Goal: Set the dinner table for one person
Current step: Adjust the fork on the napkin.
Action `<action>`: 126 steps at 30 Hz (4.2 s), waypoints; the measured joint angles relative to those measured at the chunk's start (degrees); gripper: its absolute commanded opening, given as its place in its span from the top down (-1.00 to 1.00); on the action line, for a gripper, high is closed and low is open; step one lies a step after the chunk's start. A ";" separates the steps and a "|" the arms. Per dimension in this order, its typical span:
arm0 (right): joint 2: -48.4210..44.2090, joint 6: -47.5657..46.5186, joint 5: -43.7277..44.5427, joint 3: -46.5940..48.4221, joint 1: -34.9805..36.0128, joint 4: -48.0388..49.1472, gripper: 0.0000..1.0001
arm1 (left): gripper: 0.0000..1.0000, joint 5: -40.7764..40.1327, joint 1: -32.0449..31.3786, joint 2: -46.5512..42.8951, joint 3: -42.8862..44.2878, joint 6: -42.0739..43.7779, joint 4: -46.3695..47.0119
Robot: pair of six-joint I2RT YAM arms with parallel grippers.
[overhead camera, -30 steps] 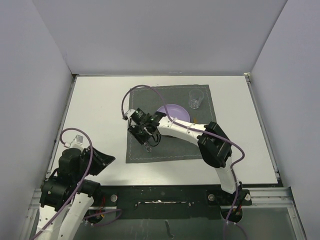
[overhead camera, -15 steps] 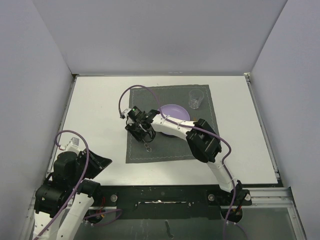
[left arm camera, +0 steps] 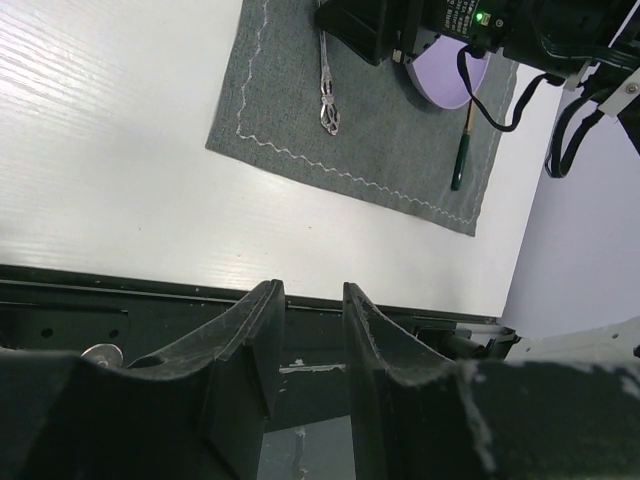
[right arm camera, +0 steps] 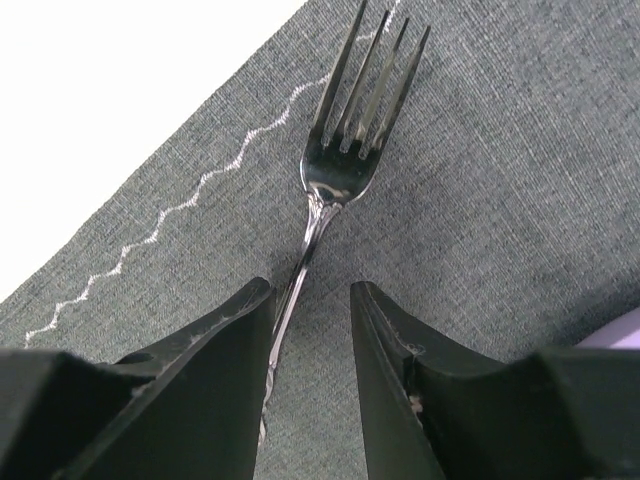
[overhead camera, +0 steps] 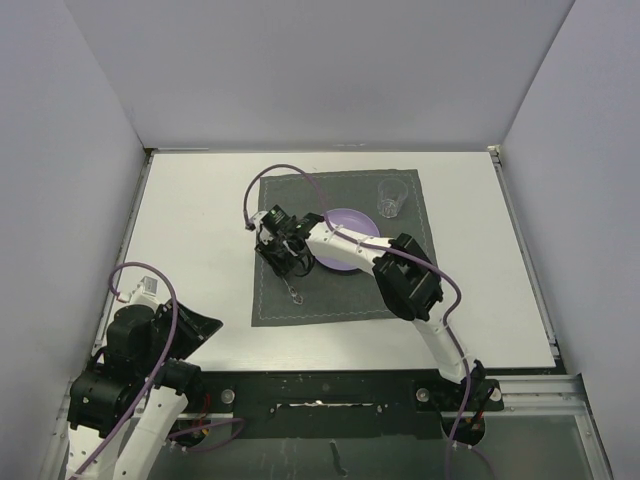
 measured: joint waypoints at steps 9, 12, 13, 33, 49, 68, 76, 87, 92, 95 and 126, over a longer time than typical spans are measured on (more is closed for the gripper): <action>1.57 0.07 -1.60 1.27 -0.09 0.39 0.32 | 0.42 -0.17 0.00 -0.31 0.00 0.07 -0.07; 1.62 0.07 -2.01 1.92 -0.09 0.24 0.35 | 0.42 -0.17 0.00 -0.46 0.00 0.07 -0.20; 1.62 0.07 -2.08 2.10 -0.09 0.24 0.39 | 0.42 -0.20 0.00 -0.46 0.00 0.07 -0.33; 3.52 0.24 -2.43 4.17 -0.09 -0.83 0.56 | 0.41 -0.63 0.00 -0.46 0.00 0.59 -1.75; 5.42 1.73 -0.76 7.93 -0.15 -4.26 0.73 | 0.40 -1.27 0.00 -1.40 0.00 0.85 -2.73; 5.07 3.74 1.11 8.57 0.28 -7.45 0.79 | 0.40 -1.29 0.00 -2.38 0.00 0.81 -3.13; 4.39 5.49 0.07 9.66 0.35 -7.72 1.00 | 0.40 -1.29 0.00 -2.38 0.00 0.81 -3.15; 3.89 16.98 2.16 18.80 0.79 -12.15 1.00 | 0.40 -0.55 0.00 -3.85 -0.44 0.48 -3.06; 3.91 26.08 4.70 19.17 1.16 -14.82 1.00 | 0.39 0.09 0.00 -4.63 -0.57 0.42 -3.06; 4.17 31.06 6.38 20.02 1.46 -16.92 1.00 | 0.39 0.35 0.00 -4.90 -0.57 0.42 -3.06; 5.31 51.60 16.15 10.40 2.75 -17.57 1.00 | 0.25 -0.17 -1.70 -11.54 2.08 -0.59 -9.11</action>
